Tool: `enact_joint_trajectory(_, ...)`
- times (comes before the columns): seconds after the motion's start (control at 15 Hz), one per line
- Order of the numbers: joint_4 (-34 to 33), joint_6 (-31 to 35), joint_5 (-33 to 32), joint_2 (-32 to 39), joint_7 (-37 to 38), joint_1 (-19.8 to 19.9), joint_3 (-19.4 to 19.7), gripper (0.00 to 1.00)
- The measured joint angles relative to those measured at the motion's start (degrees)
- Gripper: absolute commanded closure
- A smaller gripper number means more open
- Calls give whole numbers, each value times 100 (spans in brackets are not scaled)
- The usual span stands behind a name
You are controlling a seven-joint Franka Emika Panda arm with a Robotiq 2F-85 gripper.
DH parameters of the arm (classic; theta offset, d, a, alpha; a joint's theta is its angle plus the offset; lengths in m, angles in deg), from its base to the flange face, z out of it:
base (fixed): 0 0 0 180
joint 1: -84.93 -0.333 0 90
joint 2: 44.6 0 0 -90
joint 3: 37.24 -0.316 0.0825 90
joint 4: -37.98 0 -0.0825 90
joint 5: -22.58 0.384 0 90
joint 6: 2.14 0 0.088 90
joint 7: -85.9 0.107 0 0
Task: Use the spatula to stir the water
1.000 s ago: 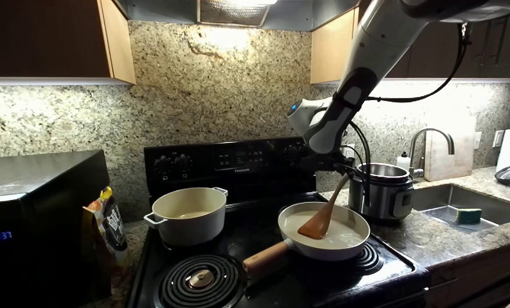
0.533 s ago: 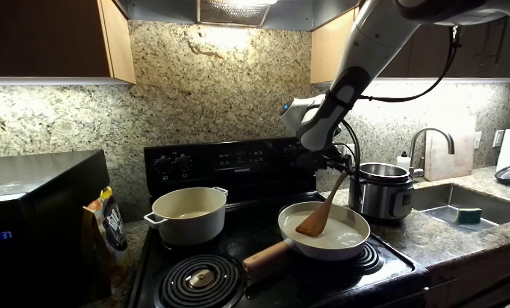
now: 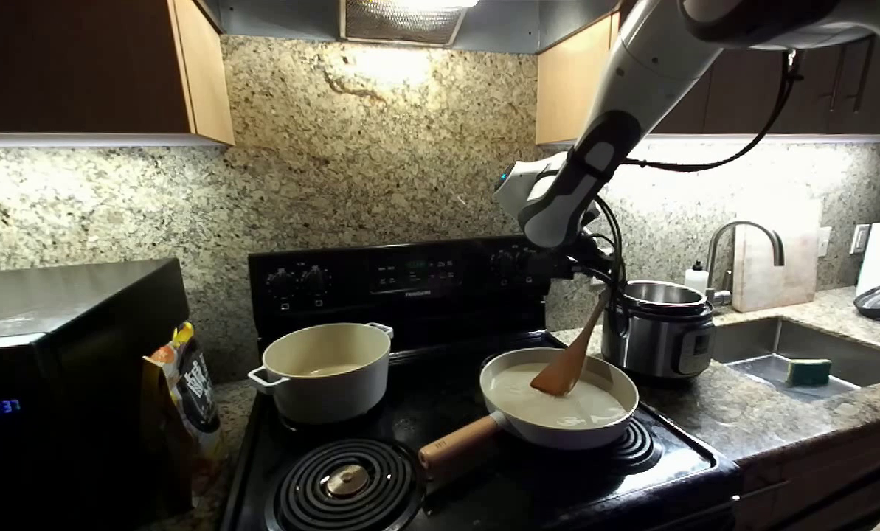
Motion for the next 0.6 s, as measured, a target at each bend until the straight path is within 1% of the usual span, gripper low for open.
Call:
enact_joint_trajectory(0.33,215,-41,0,-31,9,51,-44,89)
enact_joint_trajectory(0.6,506,-131,0,-117,157,22,-237,89)
